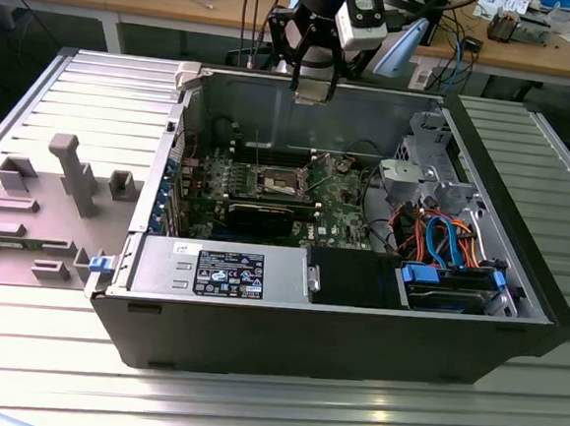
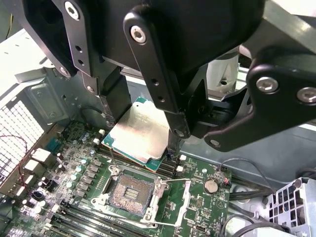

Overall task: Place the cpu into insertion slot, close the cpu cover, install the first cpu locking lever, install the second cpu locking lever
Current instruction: 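Place the cpu into insertion slot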

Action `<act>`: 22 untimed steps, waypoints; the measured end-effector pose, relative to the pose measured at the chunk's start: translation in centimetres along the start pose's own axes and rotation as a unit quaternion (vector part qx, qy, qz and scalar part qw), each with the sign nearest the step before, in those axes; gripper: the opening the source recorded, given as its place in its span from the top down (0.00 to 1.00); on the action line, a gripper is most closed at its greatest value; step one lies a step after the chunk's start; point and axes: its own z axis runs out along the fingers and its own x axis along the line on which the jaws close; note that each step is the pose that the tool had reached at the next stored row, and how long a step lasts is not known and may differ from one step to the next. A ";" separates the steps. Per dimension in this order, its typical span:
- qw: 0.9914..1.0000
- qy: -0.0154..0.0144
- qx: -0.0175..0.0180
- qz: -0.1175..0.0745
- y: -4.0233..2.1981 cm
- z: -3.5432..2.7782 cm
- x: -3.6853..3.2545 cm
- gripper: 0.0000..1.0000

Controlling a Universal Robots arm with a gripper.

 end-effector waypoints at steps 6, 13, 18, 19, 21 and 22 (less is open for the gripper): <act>1.000 -0.002 0.000 0.014 -0.01 0.01 0.00 0.45; 1.000 -0.002 0.000 0.015 -0.01 0.02 0.00 0.45; 1.000 -0.002 0.000 0.015 0.00 0.02 0.00 0.45; 1.000 -0.002 0.000 0.015 -0.01 0.02 0.02 0.45; 1.000 -0.002 0.000 0.015 -0.01 0.02 0.05 0.45; 1.000 -0.002 0.000 0.015 -0.02 0.02 0.08 0.45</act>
